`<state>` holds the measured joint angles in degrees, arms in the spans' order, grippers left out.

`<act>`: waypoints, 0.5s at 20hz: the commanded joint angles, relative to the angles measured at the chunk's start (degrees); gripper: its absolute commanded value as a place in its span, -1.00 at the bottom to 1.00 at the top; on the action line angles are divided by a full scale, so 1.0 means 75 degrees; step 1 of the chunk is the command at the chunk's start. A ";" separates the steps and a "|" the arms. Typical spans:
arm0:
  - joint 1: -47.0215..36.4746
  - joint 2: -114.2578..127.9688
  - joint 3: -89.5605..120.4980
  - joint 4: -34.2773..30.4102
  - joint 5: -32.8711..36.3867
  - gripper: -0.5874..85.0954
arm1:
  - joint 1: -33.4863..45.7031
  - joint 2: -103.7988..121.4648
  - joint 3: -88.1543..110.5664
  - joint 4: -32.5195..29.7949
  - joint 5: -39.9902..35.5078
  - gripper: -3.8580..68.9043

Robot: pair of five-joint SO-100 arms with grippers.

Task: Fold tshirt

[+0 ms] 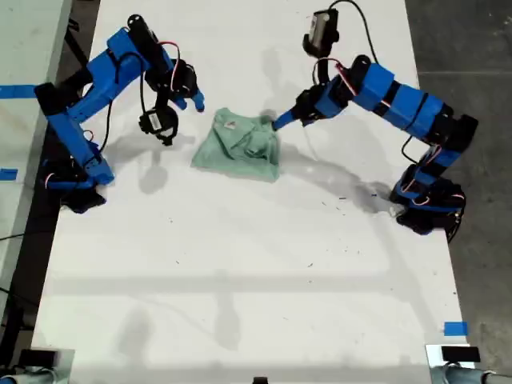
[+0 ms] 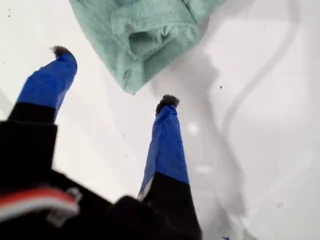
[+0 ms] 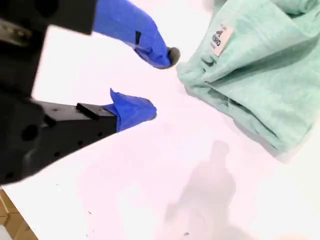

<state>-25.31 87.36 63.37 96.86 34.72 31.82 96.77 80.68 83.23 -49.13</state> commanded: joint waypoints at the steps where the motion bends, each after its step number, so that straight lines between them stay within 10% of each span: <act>1: 0.0691 0.2871 0.3316 -0.1172 -0.0844 -0.90 | -0.0434 0.2707 0.2402 -0.0645 0.0867 -0.16; 7: 0.1910 0.8660 1.0992 -0.4113 -0.3070 -0.98 | -0.1652 0.6152 0.6973 -0.1863 0.3246 -0.39; 10: 0.2180 1.1215 1.3125 -0.3961 -0.4043 -0.98 | -0.2063 0.7664 0.9105 -0.2555 0.4336 -0.49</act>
<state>-10.63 159.79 154.16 66.97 8.61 18.63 147.04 142.38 68.03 -21.27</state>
